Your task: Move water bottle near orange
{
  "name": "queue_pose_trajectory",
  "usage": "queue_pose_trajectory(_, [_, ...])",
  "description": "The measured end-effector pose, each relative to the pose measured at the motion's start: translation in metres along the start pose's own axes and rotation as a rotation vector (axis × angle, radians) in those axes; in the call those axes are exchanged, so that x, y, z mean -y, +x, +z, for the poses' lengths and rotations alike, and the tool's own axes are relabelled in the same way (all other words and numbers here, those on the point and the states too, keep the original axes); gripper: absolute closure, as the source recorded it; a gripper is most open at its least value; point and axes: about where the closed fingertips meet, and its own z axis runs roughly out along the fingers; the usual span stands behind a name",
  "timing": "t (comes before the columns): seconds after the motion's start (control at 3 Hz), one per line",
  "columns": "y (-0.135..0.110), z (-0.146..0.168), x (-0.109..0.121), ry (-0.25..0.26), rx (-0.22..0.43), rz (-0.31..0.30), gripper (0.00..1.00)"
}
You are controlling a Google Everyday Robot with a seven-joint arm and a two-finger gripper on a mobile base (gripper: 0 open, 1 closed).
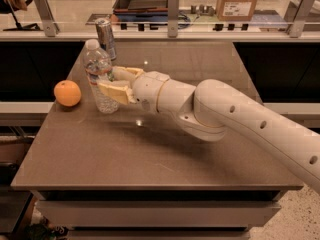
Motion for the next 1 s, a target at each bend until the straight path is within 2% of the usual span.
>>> queue_pose_trajectory(0.67, [-0.0016,0.0025,-0.0033,-0.007,0.001,-0.002,0.12])
queue_pose_trajectory(1.0, [-0.0022,0.0036,-0.0047,-0.009,0.002,-0.003,0.0])
